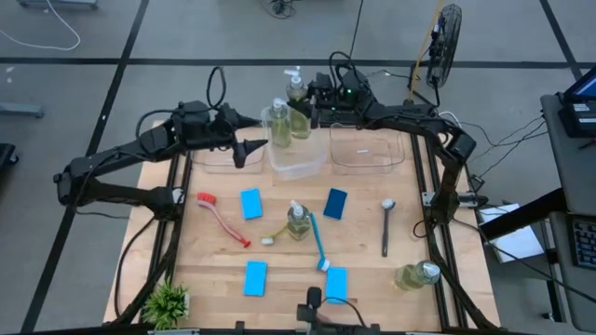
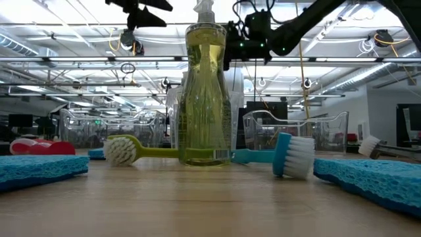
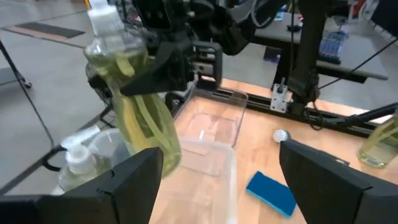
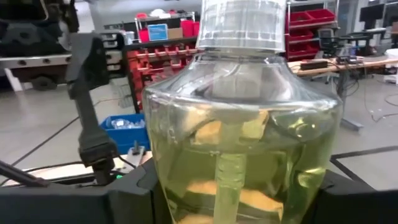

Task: Pick & Place Kitchen Sink Supplies
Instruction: Put the green soap dispenser into the transparent white bin

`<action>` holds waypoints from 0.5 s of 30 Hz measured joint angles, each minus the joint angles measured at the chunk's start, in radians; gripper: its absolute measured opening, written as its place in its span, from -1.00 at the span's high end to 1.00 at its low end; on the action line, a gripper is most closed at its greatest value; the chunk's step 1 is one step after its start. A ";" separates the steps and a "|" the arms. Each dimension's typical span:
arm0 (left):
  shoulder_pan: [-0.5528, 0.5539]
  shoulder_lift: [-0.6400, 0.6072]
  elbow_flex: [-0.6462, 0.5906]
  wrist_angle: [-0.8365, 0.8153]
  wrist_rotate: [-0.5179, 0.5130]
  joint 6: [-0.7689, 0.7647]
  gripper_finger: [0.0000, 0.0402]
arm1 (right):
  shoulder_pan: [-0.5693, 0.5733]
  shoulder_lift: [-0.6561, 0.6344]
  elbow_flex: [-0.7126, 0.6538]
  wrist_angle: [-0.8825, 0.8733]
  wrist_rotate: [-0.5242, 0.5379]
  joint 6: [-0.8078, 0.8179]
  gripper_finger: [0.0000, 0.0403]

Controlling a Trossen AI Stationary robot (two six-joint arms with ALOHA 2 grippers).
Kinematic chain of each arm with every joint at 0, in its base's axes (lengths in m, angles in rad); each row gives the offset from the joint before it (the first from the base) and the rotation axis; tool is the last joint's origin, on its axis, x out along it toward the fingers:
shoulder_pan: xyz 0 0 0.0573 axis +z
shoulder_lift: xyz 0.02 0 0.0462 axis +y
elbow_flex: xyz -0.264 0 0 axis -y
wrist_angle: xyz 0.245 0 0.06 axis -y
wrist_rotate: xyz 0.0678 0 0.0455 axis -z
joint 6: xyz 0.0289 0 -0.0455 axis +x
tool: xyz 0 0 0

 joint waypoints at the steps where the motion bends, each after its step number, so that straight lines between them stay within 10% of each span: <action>1: 0.006 -0.014 -0.020 0.018 0.006 -0.006 -0.59 | -0.001 0.008 0.000 0.010 0.000 0.000 0.05; 15: 0.041 -0.225 -0.258 0.184 0.071 -0.071 -0.55 | -0.006 0.077 0.000 0.011 0.087 -0.089 0.05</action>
